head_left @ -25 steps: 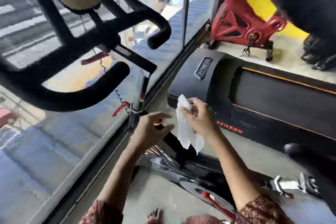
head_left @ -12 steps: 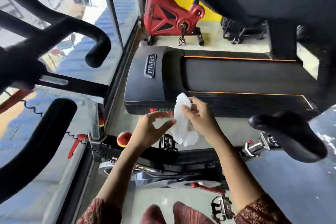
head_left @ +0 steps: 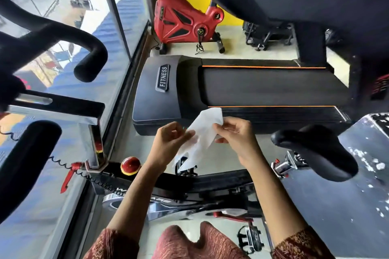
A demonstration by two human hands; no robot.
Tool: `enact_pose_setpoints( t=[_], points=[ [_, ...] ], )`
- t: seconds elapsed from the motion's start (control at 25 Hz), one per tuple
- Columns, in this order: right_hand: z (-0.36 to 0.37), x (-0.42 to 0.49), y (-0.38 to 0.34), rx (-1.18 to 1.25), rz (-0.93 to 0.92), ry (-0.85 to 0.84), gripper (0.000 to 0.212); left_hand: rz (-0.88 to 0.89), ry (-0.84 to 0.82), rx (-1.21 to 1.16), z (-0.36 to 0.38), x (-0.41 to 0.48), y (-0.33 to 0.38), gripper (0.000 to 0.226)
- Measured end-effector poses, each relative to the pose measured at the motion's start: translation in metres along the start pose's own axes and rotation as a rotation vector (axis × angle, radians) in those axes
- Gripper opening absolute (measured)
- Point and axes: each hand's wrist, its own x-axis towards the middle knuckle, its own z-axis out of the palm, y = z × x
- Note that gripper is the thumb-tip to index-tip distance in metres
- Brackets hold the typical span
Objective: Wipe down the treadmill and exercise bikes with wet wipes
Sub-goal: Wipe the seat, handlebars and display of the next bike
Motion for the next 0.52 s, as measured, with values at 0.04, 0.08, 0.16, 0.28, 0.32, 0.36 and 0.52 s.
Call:
enact_pose_setpoints(
  t=[0.04, 0.08, 0.16, 0.28, 0.32, 0.36, 0.52],
  points=[
    [-0.0021, 0.0006, 0.0012, 0.043, 0.028, 0.012, 0.006, -0.047, 0.015, -0.101, 0.0018, -0.0003, 0.0018, 0.029],
    [-0.0032, 0.0008, 0.0014, 0.1, 0.062, 0.004, 0.005, -0.092, 0.019, -0.182, 0.0032, -0.0001, 0.003, 0.031],
    [-0.0026, 0.0015, 0.0019, 0.219, 0.156, -0.038, 0.007, -0.136, 0.008, -0.23, 0.0066, -0.0006, 0.0033, 0.033],
    [-0.0014, -0.0025, 0.0019, 0.274, 0.267, -0.095, 0.003, -0.13, 0.015, -0.313, 0.0107, -0.0048, 0.0072, 0.029],
    [-0.0022, -0.0046, 0.0031, 0.271, 0.27, -0.111, 0.009, -0.126, 0.009, -0.368, 0.0097, -0.0058, 0.0084, 0.027],
    [-0.0037, -0.0062, 0.0048, 0.268, 0.26, -0.124, 0.02, -0.124, 0.002, -0.414, 0.0082, -0.0066, 0.0096, 0.025],
    [-0.0088, -0.0057, 0.0044, 0.316, 0.201, -0.059, 0.037, -0.123, 0.008, -0.43, 0.0039, -0.0087, 0.0074, 0.028]
  ],
)
